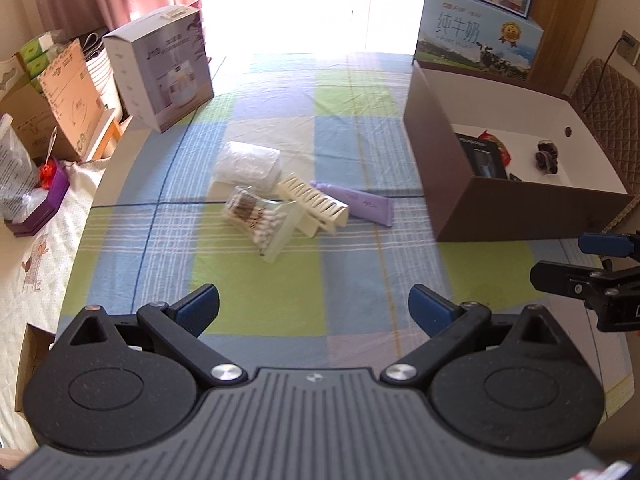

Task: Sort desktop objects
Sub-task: 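Withdraw both tools from the box toward the remaining items, then grasp the white ridged plastic holder with the right tool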

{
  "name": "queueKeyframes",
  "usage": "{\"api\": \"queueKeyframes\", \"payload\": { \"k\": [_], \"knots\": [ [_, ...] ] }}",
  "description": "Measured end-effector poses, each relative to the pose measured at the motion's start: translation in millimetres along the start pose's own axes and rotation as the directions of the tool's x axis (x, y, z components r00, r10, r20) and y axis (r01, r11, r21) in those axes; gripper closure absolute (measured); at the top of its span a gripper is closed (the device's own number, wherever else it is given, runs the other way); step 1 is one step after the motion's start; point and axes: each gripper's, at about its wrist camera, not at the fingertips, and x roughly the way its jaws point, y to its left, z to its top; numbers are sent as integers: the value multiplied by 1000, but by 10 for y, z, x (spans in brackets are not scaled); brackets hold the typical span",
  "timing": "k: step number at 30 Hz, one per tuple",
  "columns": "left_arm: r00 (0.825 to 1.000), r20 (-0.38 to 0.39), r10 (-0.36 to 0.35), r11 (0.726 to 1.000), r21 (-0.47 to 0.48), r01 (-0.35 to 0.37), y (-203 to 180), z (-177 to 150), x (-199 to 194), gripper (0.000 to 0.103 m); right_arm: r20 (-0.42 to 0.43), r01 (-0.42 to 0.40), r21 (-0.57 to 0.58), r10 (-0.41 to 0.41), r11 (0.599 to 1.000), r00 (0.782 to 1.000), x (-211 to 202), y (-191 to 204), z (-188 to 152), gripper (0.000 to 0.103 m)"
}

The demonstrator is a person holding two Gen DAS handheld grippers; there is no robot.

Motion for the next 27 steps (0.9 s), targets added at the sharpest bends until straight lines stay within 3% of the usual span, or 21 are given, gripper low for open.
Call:
{"api": "queueKeyframes", "payload": {
  "k": [15, 24, 27],
  "knots": [
    [999, -42, 25, 999, -38, -27, 492, -64, 167, 3, -27, -14, -1, 14, 1000, 1000, 423, 396, -27, 2],
    [998, -64, 12, 1000, -16, -13, 661, -60, 492, 4, -3, 0, -7, 0, 1000, 1000, 747, 573, -29, 2],
    [997, -79, 7, 1000, 8, -7, 684, -62, 644, 4, 6, 16, -24, -16, 1000, 1000, 904, 622, -19, 13]
  ]
}}
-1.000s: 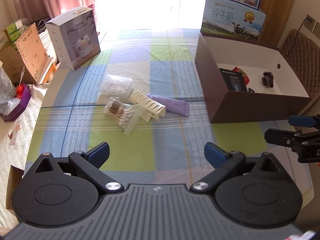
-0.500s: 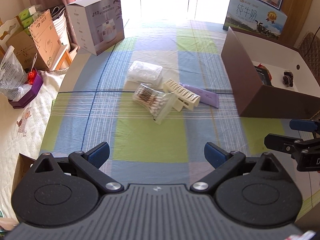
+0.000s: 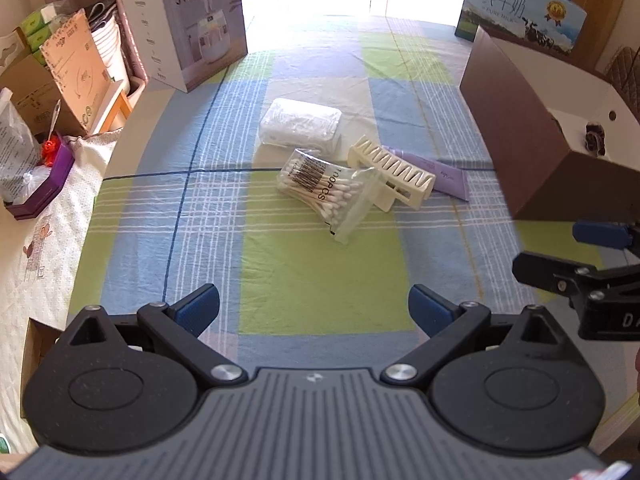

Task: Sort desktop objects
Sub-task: 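Grasp the white ridged plastic holder with the right tool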

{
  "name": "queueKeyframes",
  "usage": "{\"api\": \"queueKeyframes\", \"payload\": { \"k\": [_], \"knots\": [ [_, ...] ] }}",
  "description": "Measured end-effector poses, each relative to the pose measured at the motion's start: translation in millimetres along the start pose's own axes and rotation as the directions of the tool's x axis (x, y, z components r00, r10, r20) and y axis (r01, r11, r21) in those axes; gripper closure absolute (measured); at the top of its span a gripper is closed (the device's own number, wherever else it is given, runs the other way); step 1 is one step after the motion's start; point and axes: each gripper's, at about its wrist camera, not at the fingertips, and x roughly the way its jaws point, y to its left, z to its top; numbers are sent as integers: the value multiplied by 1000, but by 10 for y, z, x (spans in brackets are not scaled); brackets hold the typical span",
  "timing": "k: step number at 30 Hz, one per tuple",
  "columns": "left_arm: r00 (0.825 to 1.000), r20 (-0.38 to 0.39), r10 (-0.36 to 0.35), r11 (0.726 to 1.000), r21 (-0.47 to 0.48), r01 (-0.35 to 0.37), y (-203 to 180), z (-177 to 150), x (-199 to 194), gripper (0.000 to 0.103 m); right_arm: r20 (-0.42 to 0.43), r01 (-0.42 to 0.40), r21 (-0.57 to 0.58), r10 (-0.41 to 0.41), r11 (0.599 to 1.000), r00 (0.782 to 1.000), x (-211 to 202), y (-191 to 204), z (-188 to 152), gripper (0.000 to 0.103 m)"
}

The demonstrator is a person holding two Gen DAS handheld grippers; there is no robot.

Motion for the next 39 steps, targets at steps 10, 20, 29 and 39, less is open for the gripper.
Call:
{"api": "queueKeyframes", "payload": {
  "k": [10, 20, 29, 39],
  "knots": [
    [1000, 15, -15, 999, 50, 14, 93, 219, 453, 5, -12, -24, -18, 23, 1000, 1000, 483, 82, 89, 47],
    [1000, 2, -13, 990, 139, 12, -52, 347, 886, 6, -27, 12, -33, -12, 999, 1000, 732, 58, 199, 50],
    [998, 31, 50, 989, 138, -54, 72, 398, 1021, 8, -31, 11, -81, -14, 997, 999, 861, 111, 280, 50],
    [995, 7, 104, 993, 51, -104, 576, 371, 988, 9, -13, 16, -225, -20, 974, 1000, 1144, 331, 376, 62]
  ]
}}
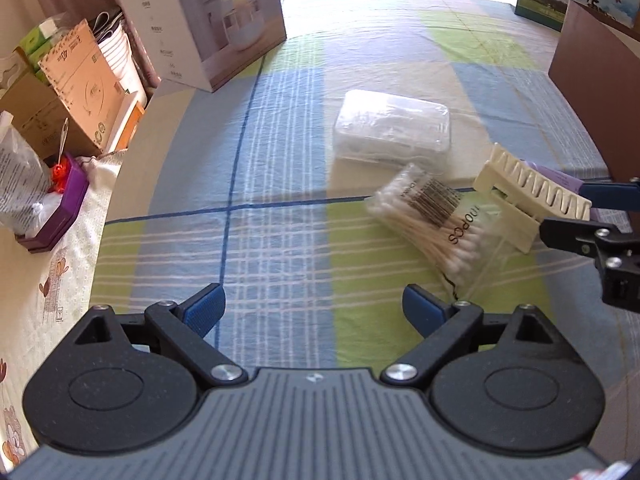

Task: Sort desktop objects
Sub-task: 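Grasp the white ridged plastic holder with the right tool, then grasp the cotton swab bag with the left tool while the right tool lifts the holder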

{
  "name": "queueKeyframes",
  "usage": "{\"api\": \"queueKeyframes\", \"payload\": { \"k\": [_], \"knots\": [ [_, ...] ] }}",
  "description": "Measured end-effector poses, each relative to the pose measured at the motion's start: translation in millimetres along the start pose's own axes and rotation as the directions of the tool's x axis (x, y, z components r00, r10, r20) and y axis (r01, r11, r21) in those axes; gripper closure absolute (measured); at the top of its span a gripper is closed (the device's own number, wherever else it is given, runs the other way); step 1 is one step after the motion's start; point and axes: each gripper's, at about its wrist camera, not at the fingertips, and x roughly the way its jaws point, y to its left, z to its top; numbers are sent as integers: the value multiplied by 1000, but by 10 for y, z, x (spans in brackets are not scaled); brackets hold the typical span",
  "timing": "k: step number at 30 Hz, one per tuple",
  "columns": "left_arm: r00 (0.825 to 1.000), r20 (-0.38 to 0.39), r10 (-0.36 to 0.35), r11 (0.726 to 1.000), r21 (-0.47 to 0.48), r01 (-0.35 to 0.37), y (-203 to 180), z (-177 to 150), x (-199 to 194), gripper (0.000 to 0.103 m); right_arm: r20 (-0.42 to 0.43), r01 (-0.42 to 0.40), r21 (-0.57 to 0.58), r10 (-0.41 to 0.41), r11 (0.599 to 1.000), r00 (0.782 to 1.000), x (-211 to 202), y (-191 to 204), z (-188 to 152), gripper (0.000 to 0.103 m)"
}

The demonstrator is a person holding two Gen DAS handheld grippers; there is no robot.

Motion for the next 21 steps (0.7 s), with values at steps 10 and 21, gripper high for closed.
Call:
{"api": "queueKeyframes", "payload": {
  "k": [10, 21],
  "knots": [
    [996, -18, -86, 996, -27, 85, -99, -27, -72, 9, -49, -16, -19, 15, 1000, 999, -170, -5, -182, 77],
    [988, -23, -152, 987, -63, 150, -241, 68, -70, 9, -100, 93, 120, -81, 988, 992, -770, -287, -696, 78]
  ]
}}
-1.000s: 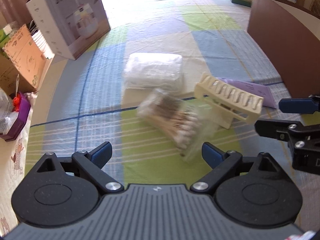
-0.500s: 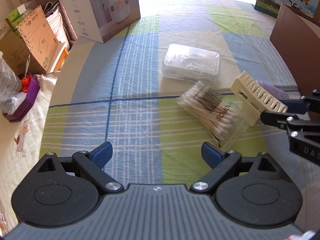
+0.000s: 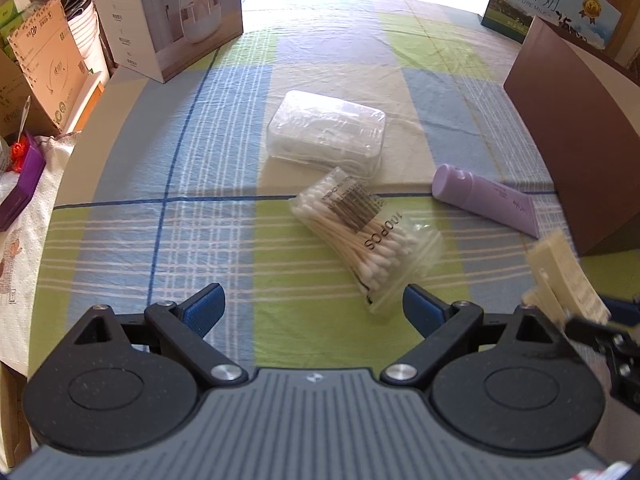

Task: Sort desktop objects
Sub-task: 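Grasp the cotton swab bag with the left tool while the right tool lifts the holder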

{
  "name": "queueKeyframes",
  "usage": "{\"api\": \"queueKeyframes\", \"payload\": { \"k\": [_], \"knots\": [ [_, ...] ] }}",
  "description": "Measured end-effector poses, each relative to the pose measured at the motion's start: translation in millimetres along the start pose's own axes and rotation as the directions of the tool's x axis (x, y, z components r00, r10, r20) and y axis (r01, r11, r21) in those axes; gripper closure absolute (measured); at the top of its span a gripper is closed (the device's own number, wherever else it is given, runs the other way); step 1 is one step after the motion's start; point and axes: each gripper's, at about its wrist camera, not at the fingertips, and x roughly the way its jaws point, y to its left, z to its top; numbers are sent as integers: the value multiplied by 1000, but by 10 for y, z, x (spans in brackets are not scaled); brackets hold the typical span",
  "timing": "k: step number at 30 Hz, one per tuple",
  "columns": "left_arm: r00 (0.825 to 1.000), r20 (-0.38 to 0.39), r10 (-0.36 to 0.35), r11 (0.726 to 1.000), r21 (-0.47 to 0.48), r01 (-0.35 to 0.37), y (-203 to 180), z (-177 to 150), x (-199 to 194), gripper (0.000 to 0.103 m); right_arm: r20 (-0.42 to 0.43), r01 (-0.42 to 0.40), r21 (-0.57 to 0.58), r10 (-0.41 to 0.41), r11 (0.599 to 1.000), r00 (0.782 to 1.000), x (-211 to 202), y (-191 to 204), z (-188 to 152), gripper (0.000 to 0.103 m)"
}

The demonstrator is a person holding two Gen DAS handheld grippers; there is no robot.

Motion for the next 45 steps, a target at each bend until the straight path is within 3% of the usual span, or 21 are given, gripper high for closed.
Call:
{"api": "queueKeyframes", "payload": {
  "k": [9, 18, 24, 30, 36, 45],
  "knots": [
    [1000, -2, -7, 999, -37, 7, -91, 154, 109, 9, -53, 172, 164, -165, 971, 985, -388, -397, -423, 79],
    [999, -3, 35, 995, -96, -35, -175, 387, 314, 9, -108, 342, 322, -325, 883, 939, -669, -801, -730, 79],
    [997, -24, 68, 993, -90, -70, -207, 449, 459, 10, -123, 380, 383, -361, 842, 924, -783, -1033, -794, 79],
    [996, -22, 82, 996, -31, -83, -129, 402, 447, 30, -125, 383, 394, -365, 835, 923, -818, -1101, -771, 79],
    [998, -14, 55, 998, 29, -54, 19, 301, 323, 59, -113, 375, 399, -361, 837, 926, -789, -1127, -744, 79],
    [999, -41, -7, 992, 128, 12, 15, -78, 63, 70, -100, 359, 403, -350, 842, 931, -781, -1107, -748, 79]
  ]
}}
